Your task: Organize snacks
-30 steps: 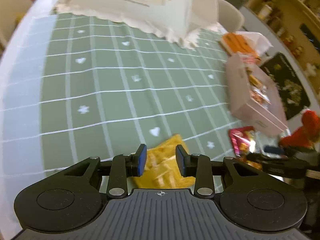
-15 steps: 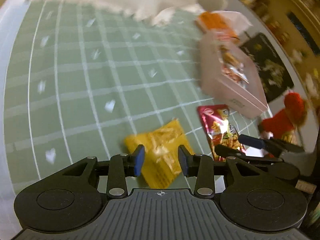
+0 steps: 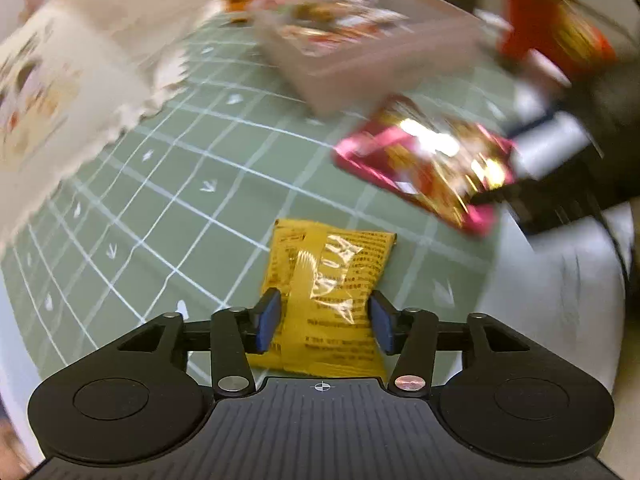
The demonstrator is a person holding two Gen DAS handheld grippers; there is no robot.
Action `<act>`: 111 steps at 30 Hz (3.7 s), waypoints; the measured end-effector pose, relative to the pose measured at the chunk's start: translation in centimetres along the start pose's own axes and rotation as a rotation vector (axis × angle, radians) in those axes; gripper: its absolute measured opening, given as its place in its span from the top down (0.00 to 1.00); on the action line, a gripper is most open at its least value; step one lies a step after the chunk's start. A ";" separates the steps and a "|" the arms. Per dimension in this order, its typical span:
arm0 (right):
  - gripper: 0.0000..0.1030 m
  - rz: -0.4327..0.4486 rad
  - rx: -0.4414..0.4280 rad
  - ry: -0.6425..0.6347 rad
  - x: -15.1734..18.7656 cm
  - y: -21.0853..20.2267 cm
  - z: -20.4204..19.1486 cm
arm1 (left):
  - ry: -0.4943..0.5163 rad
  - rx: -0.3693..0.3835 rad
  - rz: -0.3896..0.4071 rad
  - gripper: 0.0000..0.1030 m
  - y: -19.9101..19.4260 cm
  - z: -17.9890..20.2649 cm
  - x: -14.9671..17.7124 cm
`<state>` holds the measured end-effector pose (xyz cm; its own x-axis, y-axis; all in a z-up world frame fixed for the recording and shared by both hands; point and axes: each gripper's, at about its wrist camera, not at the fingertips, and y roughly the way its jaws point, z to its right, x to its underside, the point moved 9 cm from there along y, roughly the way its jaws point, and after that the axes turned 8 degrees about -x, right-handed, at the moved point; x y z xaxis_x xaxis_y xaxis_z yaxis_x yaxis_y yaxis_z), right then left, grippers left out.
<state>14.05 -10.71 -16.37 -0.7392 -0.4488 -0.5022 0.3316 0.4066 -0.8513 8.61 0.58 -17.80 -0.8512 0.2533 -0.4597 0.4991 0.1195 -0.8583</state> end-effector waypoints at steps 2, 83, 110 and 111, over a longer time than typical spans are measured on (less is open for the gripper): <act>0.32 -0.010 0.003 0.007 0.3 0.1 0.4 | -0.094 0.003 -0.014 0.43 0.7 -0.5 -0.8; 0.56 0.010 -0.060 -0.018 -1.5 0.3 0.7 | -0.496 0.144 -0.048 0.30 2.1 -3.3 -1.0; 0.47 0.035 -0.164 0.152 1.4 0.2 3.1 | -0.595 0.473 -0.095 0.31 1.7 1.3 -2.3; 0.47 0.042 -0.169 0.151 1.4 0.2 3.2 | -0.601 0.490 -0.092 0.32 1.9 1.5 -2.7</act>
<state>14.97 -13.81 -17.78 -0.8103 -0.3096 -0.4976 0.2707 0.5553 -0.7863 11.56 -1.32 -18.54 -0.8974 -0.3174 -0.3064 0.4126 -0.3580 -0.8376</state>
